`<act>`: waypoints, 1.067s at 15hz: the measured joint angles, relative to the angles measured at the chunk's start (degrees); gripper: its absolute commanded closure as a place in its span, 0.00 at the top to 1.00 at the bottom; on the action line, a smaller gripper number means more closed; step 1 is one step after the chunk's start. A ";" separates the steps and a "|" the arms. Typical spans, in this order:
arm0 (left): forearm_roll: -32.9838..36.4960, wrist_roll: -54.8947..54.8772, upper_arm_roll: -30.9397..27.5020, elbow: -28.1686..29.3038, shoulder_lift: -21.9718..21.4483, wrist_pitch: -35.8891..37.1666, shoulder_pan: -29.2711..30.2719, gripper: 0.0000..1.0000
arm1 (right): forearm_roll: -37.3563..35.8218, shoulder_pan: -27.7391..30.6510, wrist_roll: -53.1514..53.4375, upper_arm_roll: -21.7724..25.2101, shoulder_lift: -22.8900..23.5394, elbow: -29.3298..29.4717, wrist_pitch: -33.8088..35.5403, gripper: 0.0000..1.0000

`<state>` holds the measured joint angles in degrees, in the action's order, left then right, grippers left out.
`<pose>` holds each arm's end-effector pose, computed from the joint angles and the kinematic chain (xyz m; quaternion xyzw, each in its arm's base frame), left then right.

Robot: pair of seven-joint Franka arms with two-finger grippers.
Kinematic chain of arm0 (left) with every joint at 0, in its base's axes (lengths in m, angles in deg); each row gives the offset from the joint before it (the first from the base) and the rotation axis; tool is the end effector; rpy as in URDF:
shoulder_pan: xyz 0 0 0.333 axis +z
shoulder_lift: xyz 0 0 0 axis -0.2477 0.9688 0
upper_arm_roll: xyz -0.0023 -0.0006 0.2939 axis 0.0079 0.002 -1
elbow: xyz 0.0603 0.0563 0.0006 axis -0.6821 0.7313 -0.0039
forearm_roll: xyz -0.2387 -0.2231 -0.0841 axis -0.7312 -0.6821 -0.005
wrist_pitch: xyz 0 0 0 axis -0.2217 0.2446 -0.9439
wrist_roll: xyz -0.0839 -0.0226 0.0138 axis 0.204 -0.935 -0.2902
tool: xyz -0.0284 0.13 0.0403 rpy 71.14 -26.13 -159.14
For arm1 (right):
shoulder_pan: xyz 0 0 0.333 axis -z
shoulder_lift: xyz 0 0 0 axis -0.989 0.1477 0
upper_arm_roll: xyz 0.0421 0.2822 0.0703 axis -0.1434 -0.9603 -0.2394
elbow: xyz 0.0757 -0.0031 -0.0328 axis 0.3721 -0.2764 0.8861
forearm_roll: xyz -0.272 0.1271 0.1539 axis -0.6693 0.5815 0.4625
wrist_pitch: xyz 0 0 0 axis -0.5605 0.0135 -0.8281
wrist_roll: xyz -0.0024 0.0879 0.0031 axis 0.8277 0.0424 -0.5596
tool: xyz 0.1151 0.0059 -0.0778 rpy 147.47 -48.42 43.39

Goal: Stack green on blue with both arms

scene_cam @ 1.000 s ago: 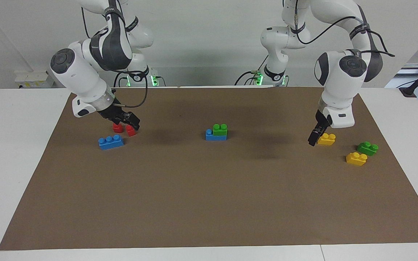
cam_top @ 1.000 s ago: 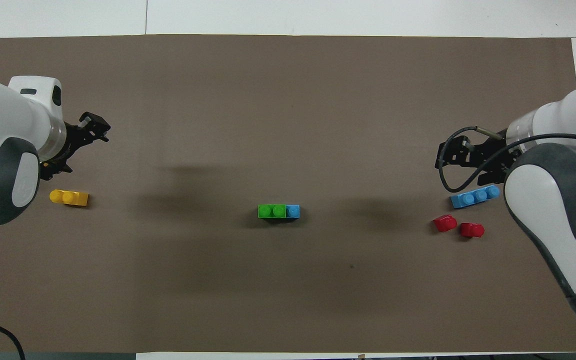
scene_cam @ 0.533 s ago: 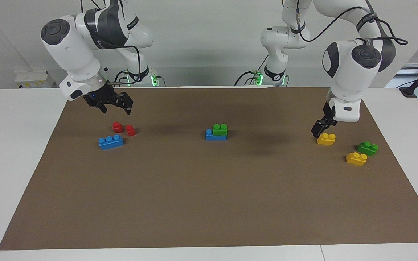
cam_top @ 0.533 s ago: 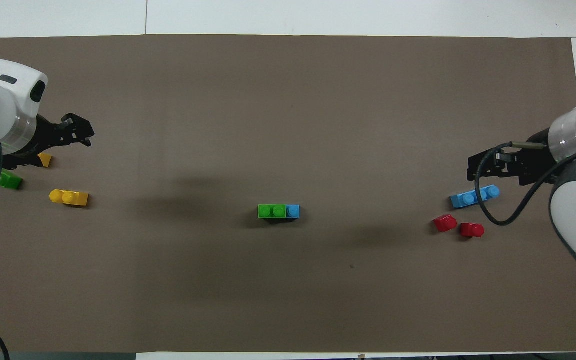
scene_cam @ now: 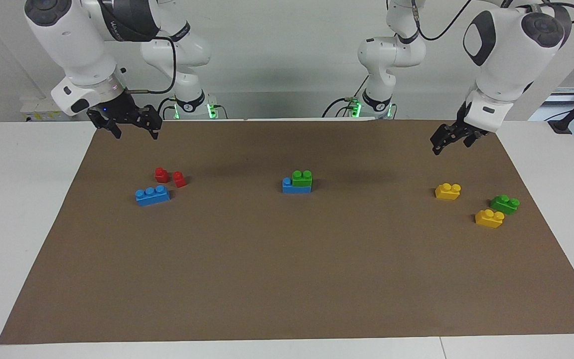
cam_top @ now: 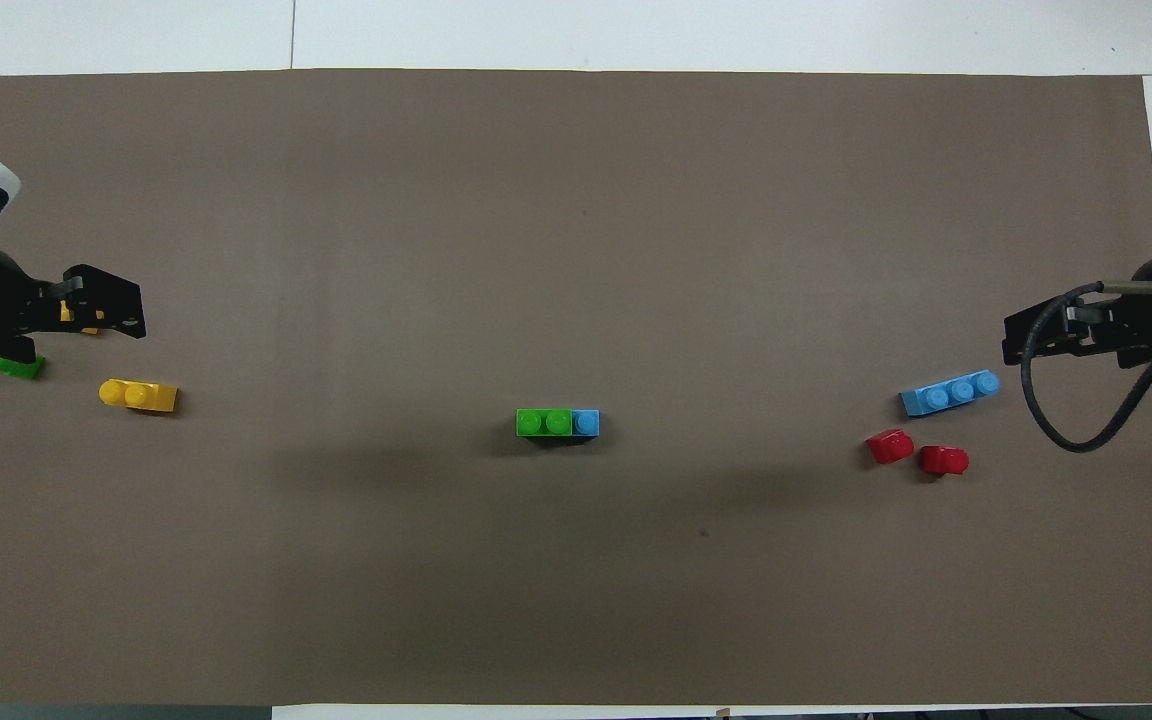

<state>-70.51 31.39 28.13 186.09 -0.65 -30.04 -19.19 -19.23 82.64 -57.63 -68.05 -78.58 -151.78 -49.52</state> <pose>0.4856 -0.0365 0.5362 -0.9961 -0.0796 0.0380 0.0057 0.4733 0.0082 0.5392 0.9978 -0.0296 -0.0591 0.0064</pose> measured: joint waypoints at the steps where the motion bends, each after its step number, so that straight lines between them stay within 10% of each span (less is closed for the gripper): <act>1: -0.96 -0.02 0.00 -1.02 -0.17 1.50 0.00 1.00 | -0.14 0.18 -0.07 0.02 0.03 0.03 0.00 1.00; 16: -2.09 -8.47 0.22 -3.42 -0.74 5.28 0.65 1.00 | -0.16 0.96 1.90 -0.03 0.26 0.52 -2.78 1.00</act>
<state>-72.60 22.92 28.35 182.66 -1.39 -24.76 -18.54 -19.39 83.60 -55.73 -68.09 -78.33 -151.27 -52.29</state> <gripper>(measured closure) 0.000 0.000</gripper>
